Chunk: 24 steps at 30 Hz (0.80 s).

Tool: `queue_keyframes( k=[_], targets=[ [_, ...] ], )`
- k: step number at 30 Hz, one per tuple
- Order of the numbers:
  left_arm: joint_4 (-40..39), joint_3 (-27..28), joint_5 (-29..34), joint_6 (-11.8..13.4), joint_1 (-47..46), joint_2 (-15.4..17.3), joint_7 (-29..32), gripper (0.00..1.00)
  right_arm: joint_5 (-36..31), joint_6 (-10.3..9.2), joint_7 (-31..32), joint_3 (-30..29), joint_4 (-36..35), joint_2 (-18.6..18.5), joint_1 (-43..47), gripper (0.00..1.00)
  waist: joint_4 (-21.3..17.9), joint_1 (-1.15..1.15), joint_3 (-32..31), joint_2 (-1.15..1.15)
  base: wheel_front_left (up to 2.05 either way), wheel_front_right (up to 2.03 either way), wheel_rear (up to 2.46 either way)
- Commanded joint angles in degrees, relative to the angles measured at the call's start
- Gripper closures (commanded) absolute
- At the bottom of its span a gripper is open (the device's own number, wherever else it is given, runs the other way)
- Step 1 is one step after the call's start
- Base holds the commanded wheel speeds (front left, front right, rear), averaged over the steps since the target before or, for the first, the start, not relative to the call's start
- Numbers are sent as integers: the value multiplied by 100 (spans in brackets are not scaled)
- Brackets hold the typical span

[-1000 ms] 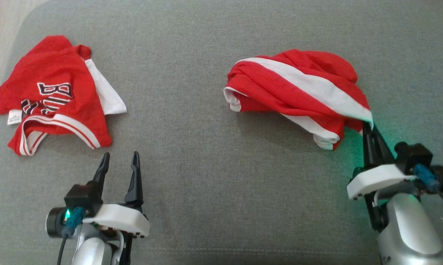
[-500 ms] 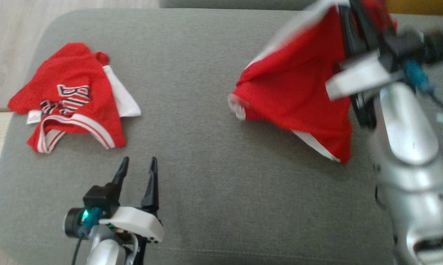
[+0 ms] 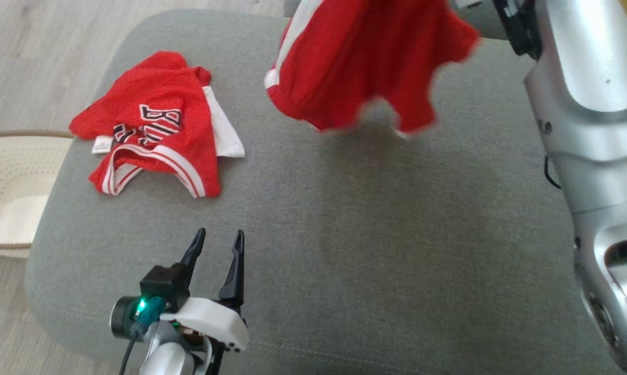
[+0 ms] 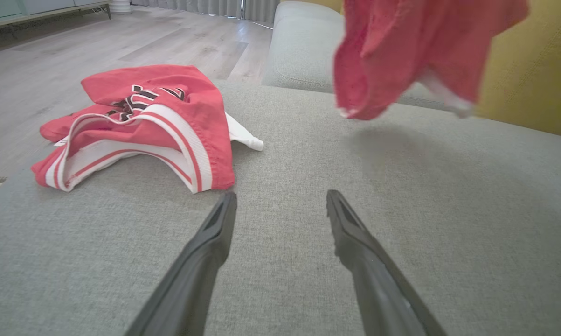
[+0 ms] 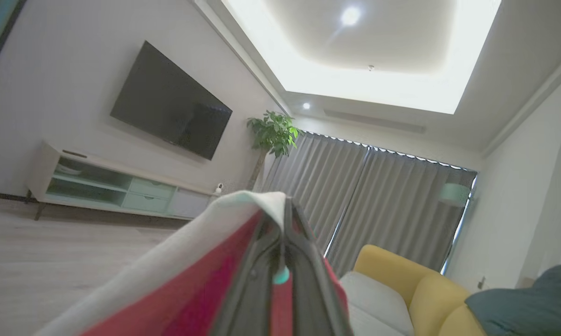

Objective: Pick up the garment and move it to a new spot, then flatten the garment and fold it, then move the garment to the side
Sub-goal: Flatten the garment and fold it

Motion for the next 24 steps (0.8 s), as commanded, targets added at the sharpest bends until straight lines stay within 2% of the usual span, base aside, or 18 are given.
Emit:
queue_keyframes(
  k=[1, 4, 8, 10, 11, 16, 17, 18, 19, 24],
  targets=[
    [-183, 199, -4, 46, -173, 15, -35, 0, 77, 42, -25, -77, -51, -11, 186, 100, -105, 0, -2, 0, 0, 0, 0],
    [-187, 216, 8, 28, -140, 15, -35, 0, 146, 42, -27, -228, 5, -162, 853, 100, -288, 0, -10, 0, 0, 0, 0],
    [-198, 237, 37, 0, -127, 15, -35, 0, 230, 42, -28, -598, -45, -349, 2259, 100, -549, 0, -3, 0, 0, 0, 0],
    [-187, 259, 76, -25, -128, 15, -35, 0, 234, 42, -28, -767, -25, -390, 2995, 100, -681, 0, 13, 0, 0, 0, 0],
    [-187, 259, 76, -25, -128, 15, -35, 0, 234, 42, -28, -767, -25, -390, 2995, 100, -681, 0, 13, 0, 0, 0, 0],
    [-141, 294, 151, -96, -160, 15, -35, 0, 92, 42, -28, -1178, -107, -364, 4211, 100, -916, 0, 17, 0, 0, 0, 0],
    [-131, 301, 159, -104, -158, 15, -35, 0, 33, 42, -29, -1261, -154, -341, 4356, 72, -955, 0, 10, 0, 0, 0, 0],
    [-118, 301, 169, -116, -156, 15, -35, 0, -7, 42, -29, -1365, -188, -302, 4478, 15, -985, 0, 2, 0, 0, 0, 0],
    [-108, 301, 176, -123, -155, 15, -35, 0, -65, 42, -29, -1457, -240, -271, 4573, 0, -1009, 0, -7, 0, 0, 0, 0],
    [-69, 309, 199, -142, -97, 15, -35, 0, -295, 42, -29, -1883, -541, -120, 4891, 0, -1103, 0, -104, 0, 0, 0, 0]
  ],
)
